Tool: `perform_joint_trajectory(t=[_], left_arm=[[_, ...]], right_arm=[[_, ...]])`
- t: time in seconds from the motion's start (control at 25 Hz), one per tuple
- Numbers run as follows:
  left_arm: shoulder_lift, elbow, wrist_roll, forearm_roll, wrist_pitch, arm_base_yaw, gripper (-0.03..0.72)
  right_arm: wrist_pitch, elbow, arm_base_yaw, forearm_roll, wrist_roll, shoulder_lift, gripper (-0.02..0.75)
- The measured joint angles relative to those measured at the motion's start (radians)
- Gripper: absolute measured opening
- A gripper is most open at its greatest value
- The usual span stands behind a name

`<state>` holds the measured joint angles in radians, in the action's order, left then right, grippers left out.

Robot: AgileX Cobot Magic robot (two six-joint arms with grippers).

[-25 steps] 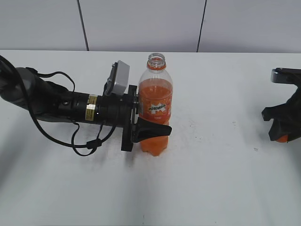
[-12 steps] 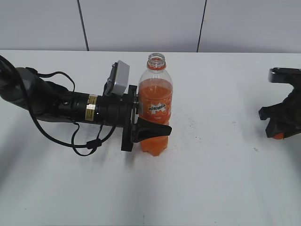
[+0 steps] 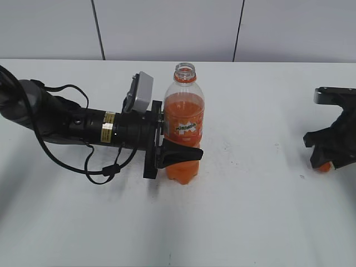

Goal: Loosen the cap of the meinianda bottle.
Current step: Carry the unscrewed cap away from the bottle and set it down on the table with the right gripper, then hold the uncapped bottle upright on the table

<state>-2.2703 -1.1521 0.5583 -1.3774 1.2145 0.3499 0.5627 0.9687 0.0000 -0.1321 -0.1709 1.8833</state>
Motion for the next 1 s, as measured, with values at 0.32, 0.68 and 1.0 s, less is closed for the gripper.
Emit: perform_joint_trajectory(t=[0.32,0.68,1.0], left_arm=[[0.000,0.000,0.000,0.000,0.000,0.000,0.415],[0.000,0.000,0.000,-0.001,-0.002,0.000,0.516],[0.008,0.000,0.021,-0.031,-0.005,0.000,0.597]], right_arm=[[0.003,0.001,0.000,-0.004,-0.001,0.000,0.505],[0.038,0.012,-0.001,-0.040,-0.001,-0.058,0.512],[0.072,0.043,-0.001,-0.040,0.000,-0.133,0.512]])
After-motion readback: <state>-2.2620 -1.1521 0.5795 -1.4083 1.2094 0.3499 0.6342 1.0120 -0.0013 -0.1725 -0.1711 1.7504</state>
